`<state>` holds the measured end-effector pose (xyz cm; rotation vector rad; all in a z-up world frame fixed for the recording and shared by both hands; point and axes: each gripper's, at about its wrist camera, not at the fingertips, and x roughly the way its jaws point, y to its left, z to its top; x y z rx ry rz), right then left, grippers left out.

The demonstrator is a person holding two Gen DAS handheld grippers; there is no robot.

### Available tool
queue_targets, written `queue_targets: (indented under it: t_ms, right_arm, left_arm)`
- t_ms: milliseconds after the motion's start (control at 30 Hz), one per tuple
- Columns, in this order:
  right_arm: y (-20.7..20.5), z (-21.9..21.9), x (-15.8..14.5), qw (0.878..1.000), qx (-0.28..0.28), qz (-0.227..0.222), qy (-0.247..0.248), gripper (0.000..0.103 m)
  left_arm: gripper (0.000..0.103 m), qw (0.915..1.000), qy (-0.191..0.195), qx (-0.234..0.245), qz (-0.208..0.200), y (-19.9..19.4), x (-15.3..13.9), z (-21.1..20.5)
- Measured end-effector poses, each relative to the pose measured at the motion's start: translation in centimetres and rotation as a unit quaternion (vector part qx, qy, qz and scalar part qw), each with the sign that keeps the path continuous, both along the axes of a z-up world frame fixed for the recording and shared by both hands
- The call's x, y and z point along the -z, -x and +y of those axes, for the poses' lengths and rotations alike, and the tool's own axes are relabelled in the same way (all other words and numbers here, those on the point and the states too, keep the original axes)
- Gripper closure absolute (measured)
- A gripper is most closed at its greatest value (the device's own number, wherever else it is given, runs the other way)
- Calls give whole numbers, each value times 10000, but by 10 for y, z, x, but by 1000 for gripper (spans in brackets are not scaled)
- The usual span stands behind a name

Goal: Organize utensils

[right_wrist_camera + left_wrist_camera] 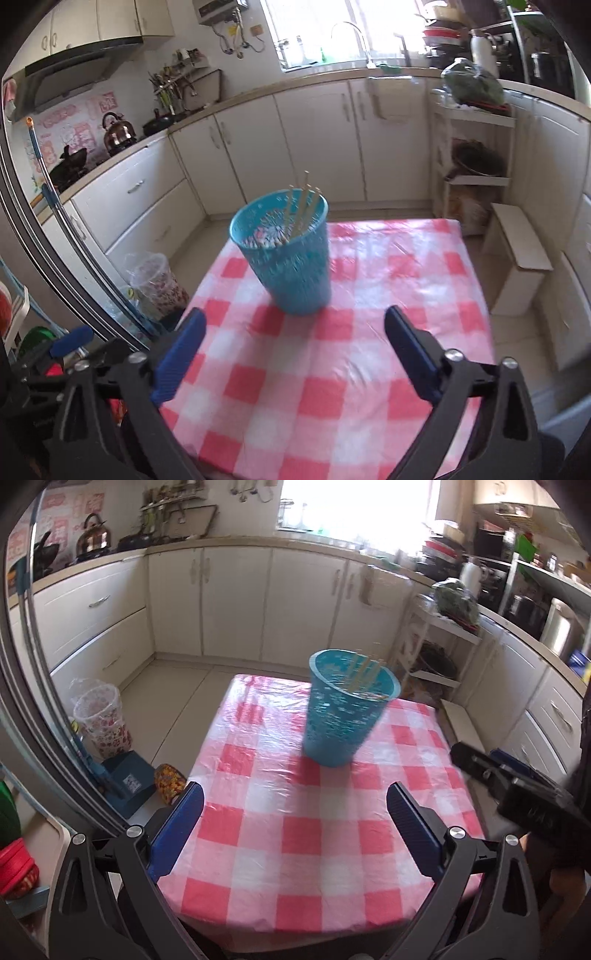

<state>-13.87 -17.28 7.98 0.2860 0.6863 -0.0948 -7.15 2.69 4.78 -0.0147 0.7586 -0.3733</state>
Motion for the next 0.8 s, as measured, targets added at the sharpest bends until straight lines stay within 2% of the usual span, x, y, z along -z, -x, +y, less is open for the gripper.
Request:
queue_targets:
  t_ms: [100, 333, 433, 633, 800]
  right_arm:
    - [26, 11, -9, 9996, 242, 118, 70, 7]
    - [83, 21, -28, 9977, 612, 54, 278, 7]
    - [107, 25, -38, 9976, 637, -15, 267, 7]
    - [146, 40, -54, 9983, 548, -176, -31, 7]
    - [174, 55, -69, 9983, 448, -369, -93, 7]
  left_arm:
    - [8, 9991, -171, 363, 138, 24, -9, -7]
    - [8, 9998, -119, -55, 177, 69, -27, 16]
    - [8, 9998, -149, -61, 129, 86, -36, 24]
    - [8, 9955, -827, -382, -242, 123, -54, 32]
    - [8, 9959, -873, -153, -167, 149, -67, 42]
